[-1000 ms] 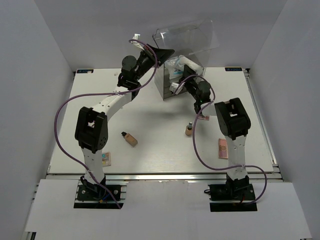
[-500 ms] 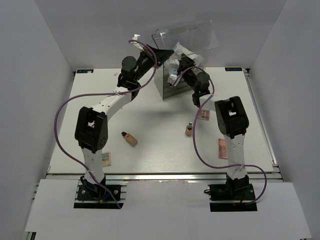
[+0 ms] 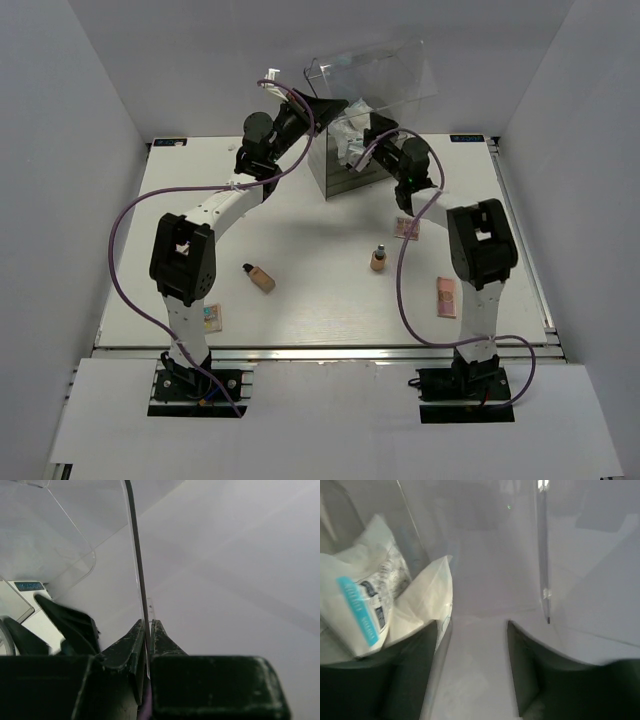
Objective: Organize the makeup
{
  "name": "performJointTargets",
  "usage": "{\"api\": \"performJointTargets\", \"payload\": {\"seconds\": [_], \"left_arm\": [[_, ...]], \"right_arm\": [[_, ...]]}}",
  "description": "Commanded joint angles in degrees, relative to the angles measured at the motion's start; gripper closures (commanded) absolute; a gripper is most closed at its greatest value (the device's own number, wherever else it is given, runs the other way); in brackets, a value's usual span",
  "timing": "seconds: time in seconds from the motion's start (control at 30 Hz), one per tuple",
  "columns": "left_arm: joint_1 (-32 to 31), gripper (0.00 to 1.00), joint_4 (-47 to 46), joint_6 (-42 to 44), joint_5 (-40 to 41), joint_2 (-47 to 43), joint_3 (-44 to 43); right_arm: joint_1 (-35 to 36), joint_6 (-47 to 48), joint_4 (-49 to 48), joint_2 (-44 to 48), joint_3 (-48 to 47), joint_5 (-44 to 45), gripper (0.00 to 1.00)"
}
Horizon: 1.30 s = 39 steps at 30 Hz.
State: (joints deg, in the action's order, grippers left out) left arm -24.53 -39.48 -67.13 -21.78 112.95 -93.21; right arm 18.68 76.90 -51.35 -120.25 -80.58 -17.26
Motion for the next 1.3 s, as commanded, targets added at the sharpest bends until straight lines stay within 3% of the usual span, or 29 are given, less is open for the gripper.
{"api": "performJointTargets", "payload": {"seconds": [0.0,0.07,0.1,0.13,0.17,0.27,0.57,0.6,0.63,0.77,0.9,1.0,1.07,1.1,1.2,1.27], "left_arm": [[0.28,0.95,-6.13,0.69,-0.54,-3.26,-1.10],[0.28,0.95,-6.13,0.60,-0.63,-3.26,-1.01],[0.19,0.95,-6.13,0.69,-0.63,-3.35,-0.75],[0.28,0.95,-6.13,0.69,-0.54,-3.43,-0.57],[0.28,0.95,-6.04,0.69,-0.54,-3.52,-0.31],[0.28,0.95,-6.22,0.78,-0.63,-3.96,0.92],[0.28,0.92,-5.52,1.30,0.07,-5.19,3.73],[0.28,0.89,-5.08,1.39,0.25,-5.28,4.00],[0.19,0.75,-4.55,1.48,0.42,-5.45,4.26],[0.28,0.40,-0.17,3.49,2.35,-7.91,8.02],[0.28,0.31,3.97,7.36,5.52,-13.26,13.22],[0.19,0.32,10.11,11.04,8.32,-16.43,16.64],[0.19,0.39,16.85,12.98,12.01,-20.03,18.14],[0.28,0.52,18.55,15.17,13.07,-21.26,18.93],[0.28,0.83,22.08,17.90,16.50,-25.48,23.32],[0.28,0.86,24.09,19.05,17.38,-27.33,25.35]], "right_arm": [[-1.01,-6.93,2.46,13.15,6.80,-10.73,0.49],[-1.53,-7.38,12.64,17.57,9.46,-15.16,0.65],[-1.63,-7.30,16.68,20.81,9.91,-17.18,0.78],[-1.63,-7.38,20.29,21.97,10.17,-16.94,0.84],[-1.28,-10.60,17.46,22.85,11.22,-15.80,0.85],[-0.22,-12.04,5.70,23.39,15.18,-7.02,0.76],[-0.22,-11.78,-1.73,20.76,13.08,1.61,0.61],[-0.22,-11.52,-1.73,20.49,12.64,2.48,0.60],[-0.22,-11.51,-1.99,20.23,12.38,2.84,0.60],[-0.40,-11.69,-1.82,20.84,12.72,3.63,0.59],[-0.31,-11.34,-1.03,22.16,15.18,3.19,0.59],[-0.48,-9.85,6.22,24.44,16.24,0.32,0.59],[-1.27,-9.32,22.33,27.33,15.63,-3.64,0.61],[-1.62,-9.32,27.66,27.87,14.93,-7.93,0.65],[-1.89,-12.81,34.74,28.58,14.74,-9.20,0.73],[-1.98,-16.33,33.78,28.66,16.06,-8.67,0.72]]}}
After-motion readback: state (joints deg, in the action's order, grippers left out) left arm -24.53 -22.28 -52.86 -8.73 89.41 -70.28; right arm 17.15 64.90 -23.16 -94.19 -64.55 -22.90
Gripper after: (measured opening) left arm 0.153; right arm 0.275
